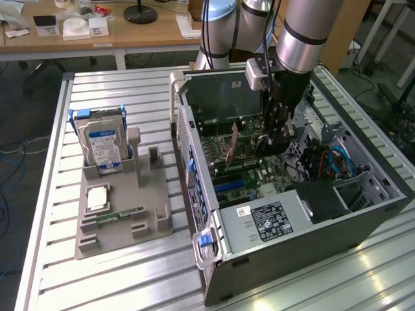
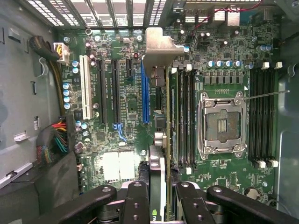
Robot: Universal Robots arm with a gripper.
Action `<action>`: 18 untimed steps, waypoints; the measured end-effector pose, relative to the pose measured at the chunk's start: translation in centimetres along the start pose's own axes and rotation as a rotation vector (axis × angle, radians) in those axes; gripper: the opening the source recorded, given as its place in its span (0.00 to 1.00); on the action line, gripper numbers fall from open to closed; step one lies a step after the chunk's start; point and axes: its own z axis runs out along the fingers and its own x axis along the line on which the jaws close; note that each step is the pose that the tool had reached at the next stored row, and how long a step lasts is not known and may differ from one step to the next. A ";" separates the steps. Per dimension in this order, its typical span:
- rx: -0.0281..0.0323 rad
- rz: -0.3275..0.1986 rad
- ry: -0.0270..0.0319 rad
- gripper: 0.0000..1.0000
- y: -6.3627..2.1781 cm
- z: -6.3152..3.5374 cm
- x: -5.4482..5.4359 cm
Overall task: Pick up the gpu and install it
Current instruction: 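Insert the gpu into the slot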
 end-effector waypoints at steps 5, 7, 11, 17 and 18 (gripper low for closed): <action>0.0000 0.000 0.0001 0.27 0.29 0.02 0.0; 0.0000 0.000 0.0001 0.27 0.32 0.02 0.0; 0.0000 0.000 0.0000 0.27 0.34 0.05 0.0; -0.0001 0.000 0.0003 0.27 0.42 0.17 0.0; 0.0000 0.000 0.0001 0.27 0.42 0.17 0.0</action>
